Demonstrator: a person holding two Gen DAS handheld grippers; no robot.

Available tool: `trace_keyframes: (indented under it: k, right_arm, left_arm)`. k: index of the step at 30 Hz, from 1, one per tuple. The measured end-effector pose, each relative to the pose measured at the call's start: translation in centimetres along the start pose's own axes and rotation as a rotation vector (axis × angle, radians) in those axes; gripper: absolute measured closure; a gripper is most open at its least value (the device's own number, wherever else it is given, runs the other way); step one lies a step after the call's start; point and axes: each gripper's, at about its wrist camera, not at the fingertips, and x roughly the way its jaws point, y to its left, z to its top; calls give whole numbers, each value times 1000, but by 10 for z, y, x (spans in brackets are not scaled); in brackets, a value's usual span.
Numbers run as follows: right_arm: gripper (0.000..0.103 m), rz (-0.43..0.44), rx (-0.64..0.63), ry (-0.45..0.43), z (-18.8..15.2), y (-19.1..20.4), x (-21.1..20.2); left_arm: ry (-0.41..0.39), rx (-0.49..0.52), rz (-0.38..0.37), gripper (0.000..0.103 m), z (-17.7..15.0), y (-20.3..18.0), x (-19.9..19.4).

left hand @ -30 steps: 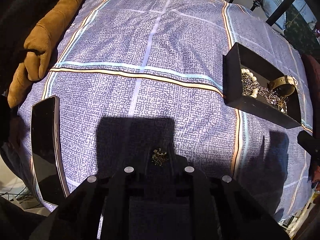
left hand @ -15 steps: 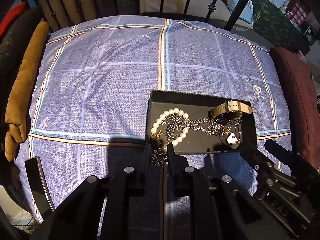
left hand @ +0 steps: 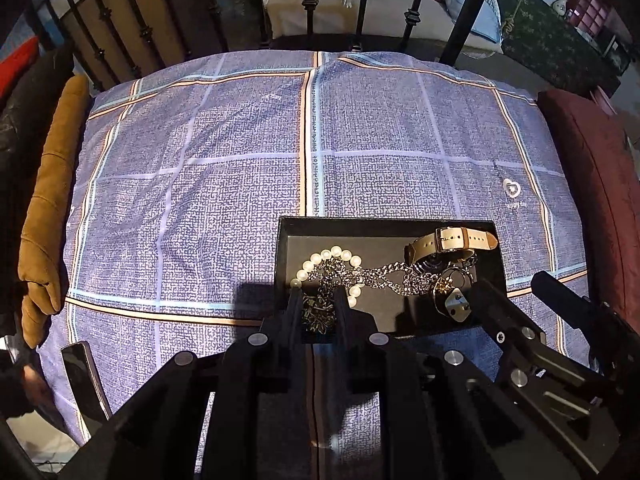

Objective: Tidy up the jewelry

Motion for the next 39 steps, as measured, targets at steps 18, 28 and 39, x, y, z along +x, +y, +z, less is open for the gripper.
trace_keyframes:
  k: [18,28,39]
  right_arm:
    - [36,-30,22,-18,14,-19,-1]
    - [36,-28,12,-12,11,-20,-3]
    - [36,-43,0,-6,15,-16,-5]
  left_arm:
    - [33,-36,118,9,11,7,8]
    - [60,-54,94,9,9,8,9]
    - [40,-41,148,8,9,8,-5]
